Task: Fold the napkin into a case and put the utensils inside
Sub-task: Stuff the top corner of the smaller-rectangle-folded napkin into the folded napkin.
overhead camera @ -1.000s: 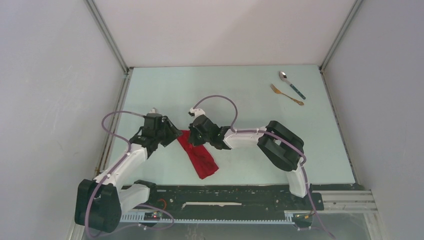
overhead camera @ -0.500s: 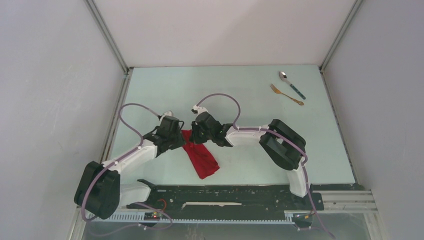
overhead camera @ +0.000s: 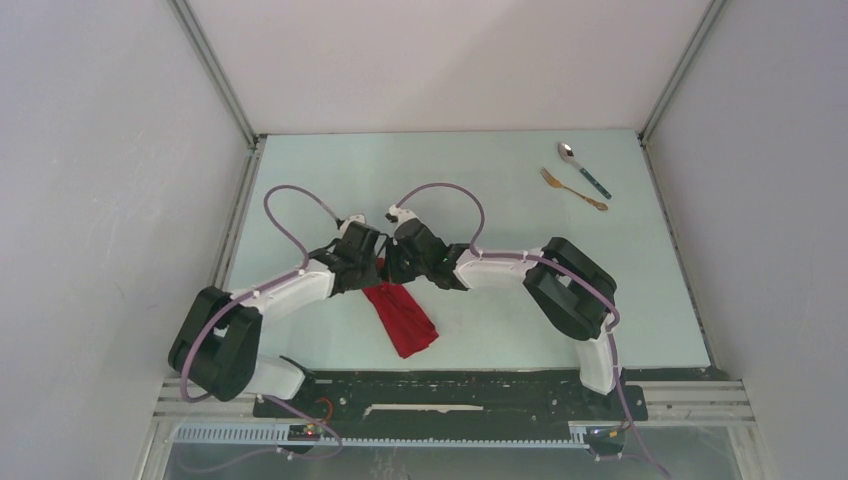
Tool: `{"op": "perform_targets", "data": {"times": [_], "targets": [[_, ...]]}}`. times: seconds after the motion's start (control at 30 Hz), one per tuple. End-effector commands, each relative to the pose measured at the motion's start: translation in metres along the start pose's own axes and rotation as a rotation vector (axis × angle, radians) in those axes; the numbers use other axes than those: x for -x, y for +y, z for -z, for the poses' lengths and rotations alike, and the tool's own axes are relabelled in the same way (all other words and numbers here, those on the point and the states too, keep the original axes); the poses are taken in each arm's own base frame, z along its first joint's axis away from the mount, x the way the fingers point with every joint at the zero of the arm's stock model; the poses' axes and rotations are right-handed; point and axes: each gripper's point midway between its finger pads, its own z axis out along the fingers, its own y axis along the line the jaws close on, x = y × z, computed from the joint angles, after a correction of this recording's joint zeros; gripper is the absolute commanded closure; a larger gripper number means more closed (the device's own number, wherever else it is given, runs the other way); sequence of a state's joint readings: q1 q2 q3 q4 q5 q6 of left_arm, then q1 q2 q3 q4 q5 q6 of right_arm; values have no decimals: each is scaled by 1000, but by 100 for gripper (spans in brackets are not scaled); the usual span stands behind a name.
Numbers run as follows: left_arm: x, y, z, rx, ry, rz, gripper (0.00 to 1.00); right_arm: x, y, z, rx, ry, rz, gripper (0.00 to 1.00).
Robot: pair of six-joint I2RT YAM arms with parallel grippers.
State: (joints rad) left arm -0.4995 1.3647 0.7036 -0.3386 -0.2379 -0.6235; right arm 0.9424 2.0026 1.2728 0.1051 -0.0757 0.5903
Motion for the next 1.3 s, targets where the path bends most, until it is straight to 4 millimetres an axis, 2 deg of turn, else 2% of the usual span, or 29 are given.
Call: {"op": "perform_targets", "data": {"times": [0.0,0.17,0.27,0.5,0.7,0.93,1.1,1.27], "targets": [[10,2,-2,59,-24,-51,62,40,30,18,72,-91,-8,100],[8,2,-7,84,-13,-71,62,38,30,17,72,-88,-6,100],[7,4,-8,104,-11,-81,65,37,29,16,70,-86,-6,100],[15,3,-1,90,-50,-47,86,31,31,15,81,-69,3,100],[16,-3,4,22,-50,-19,100,20,35,9,93,-44,7,100],[21,-1,10,-94,-66,83,100,7,40,-4,114,-37,7,100],[10,11,3,-100,-36,128,100,3,44,-15,163,-46,-1,100],[1,20,-2,-120,-28,163,100,-5,36,-25,231,-10,-33,100]]}}
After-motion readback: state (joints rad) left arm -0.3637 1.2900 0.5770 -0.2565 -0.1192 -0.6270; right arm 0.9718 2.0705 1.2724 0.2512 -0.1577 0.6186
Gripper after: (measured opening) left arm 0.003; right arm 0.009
